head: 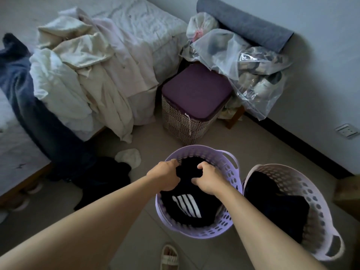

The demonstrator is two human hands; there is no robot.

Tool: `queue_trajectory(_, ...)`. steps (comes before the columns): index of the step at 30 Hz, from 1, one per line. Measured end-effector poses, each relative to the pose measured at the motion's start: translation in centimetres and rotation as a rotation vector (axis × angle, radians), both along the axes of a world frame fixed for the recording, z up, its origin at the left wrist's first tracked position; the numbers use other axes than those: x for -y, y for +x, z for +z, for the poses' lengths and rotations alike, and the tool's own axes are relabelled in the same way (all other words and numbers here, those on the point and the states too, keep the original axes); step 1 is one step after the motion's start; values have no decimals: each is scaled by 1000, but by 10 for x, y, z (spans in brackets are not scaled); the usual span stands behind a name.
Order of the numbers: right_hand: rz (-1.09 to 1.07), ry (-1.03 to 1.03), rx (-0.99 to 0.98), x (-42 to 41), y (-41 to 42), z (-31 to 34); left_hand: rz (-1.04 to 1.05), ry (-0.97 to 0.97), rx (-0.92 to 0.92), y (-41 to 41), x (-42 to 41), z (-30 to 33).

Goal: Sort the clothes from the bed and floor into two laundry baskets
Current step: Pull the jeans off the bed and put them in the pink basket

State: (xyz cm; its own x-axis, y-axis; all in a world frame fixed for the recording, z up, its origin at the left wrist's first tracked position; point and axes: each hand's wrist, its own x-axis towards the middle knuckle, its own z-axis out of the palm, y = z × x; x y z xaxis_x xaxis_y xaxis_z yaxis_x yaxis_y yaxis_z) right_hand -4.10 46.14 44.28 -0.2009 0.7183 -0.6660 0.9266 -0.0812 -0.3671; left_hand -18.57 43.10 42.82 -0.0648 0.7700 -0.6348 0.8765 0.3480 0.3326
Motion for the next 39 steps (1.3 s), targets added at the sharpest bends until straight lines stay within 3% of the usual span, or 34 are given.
queue_trajectory(24, 331, -6, 1, 135, -349, 1, 375, -70, 32, -347, 200, 5)
queue_trajectory(31, 378, -8, -27, 125, -410, 0, 475, -62, 11, -395, 191, 3)
queue_trajectory(39, 357, 11, -81, 52, -470, -8, 568, -82, 3, -441, 130, -1)
